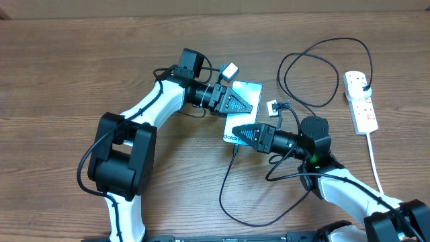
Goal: Plug charger to phone and switch on socket
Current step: 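Lower the phone flat onto the table with both grippers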
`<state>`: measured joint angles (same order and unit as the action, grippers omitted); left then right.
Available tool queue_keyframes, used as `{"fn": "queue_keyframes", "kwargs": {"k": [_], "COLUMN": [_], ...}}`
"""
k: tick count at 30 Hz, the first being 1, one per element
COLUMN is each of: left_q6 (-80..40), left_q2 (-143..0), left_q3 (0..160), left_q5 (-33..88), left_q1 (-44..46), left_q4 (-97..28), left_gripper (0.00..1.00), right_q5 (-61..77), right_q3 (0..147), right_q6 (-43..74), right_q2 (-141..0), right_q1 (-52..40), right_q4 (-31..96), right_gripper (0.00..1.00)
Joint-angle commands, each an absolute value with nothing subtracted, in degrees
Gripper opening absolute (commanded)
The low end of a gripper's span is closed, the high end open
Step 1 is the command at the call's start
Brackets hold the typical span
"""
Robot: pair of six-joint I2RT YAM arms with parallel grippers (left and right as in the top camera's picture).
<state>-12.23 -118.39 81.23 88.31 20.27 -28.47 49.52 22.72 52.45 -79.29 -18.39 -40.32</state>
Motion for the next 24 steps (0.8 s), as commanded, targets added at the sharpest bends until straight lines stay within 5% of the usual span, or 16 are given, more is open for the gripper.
{"fn": "queue_keyframes", "kwargs": {"k": [1, 2, 4, 24], "left_q6": [-12.2, -12.2, -12.2, -12.5], "left_q2": [-117.4, -117.4, -117.4, -117.4], "left_q3": [81.5, 81.5, 81.5, 81.5], "left_q5": [86.4, 85.3, 82.5, 55.2], "left_q1": [20.6, 20.6, 20.6, 20.5], "left_q4": [-28.4, -28.4, -28.4, -26.4], "left_gripper": [0.65, 0.84, 0.99, 1.00], "right_q5": [50.1, 49.9, 49.5, 28.4], "right_q3": [23.7, 23.7, 23.7, 23.6], "right_q6": [51.0, 51.0, 51.0, 44.4], "right_q2": [-78.6, -78.6, -78.6, -78.6], "right_q1": [-18.6, -18.6, -18.6, -18.6], "right_q4": [-40.5, -39.9, -38.5, -8.4], "right_gripper": [0.04, 0.04, 0.04, 0.04]}}
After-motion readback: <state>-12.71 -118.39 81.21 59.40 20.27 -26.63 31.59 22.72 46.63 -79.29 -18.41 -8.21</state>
